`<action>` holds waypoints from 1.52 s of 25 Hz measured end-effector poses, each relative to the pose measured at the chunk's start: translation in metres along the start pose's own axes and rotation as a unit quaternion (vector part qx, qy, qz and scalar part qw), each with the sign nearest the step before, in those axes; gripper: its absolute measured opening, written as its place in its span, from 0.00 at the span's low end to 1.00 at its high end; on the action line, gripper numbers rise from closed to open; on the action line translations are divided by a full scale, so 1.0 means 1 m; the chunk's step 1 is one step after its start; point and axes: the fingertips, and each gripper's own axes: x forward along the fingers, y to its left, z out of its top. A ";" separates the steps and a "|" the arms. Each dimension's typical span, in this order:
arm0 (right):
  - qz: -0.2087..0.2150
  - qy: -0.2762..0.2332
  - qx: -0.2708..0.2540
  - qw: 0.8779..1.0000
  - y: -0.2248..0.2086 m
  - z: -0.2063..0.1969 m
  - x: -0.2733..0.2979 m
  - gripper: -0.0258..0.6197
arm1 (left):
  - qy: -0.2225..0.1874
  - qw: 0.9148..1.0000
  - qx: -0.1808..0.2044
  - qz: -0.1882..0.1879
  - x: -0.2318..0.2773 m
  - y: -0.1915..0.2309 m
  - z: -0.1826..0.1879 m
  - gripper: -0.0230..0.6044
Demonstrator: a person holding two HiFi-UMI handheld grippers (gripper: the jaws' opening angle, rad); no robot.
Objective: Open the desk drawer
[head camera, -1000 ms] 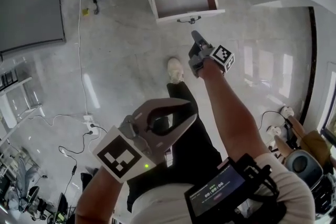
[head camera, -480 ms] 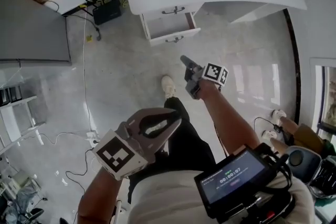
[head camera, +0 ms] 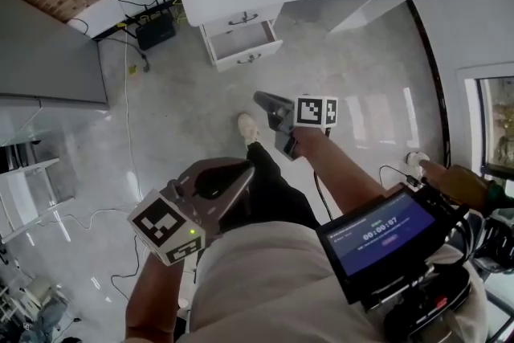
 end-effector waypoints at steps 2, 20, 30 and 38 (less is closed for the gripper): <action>0.013 0.009 -0.016 1.000 0.032 -0.007 -0.021 0.04 | -0.004 1.000 0.002 0.000 -0.004 -0.021 0.009 0.04; 0.074 0.054 -0.181 0.979 0.178 -0.028 -0.038 0.04 | -0.009 1.000 0.020 0.013 -0.042 -0.039 0.017 0.04; 0.094 0.064 -0.220 0.969 0.210 -0.051 -0.068 0.04 | -0.003 1.000 0.020 0.023 -0.047 -0.065 0.002 0.04; 0.103 0.067 -0.242 0.962 0.214 -0.059 -0.065 0.04 | -0.004 0.999 0.027 0.033 -0.050 -0.057 0.000 0.04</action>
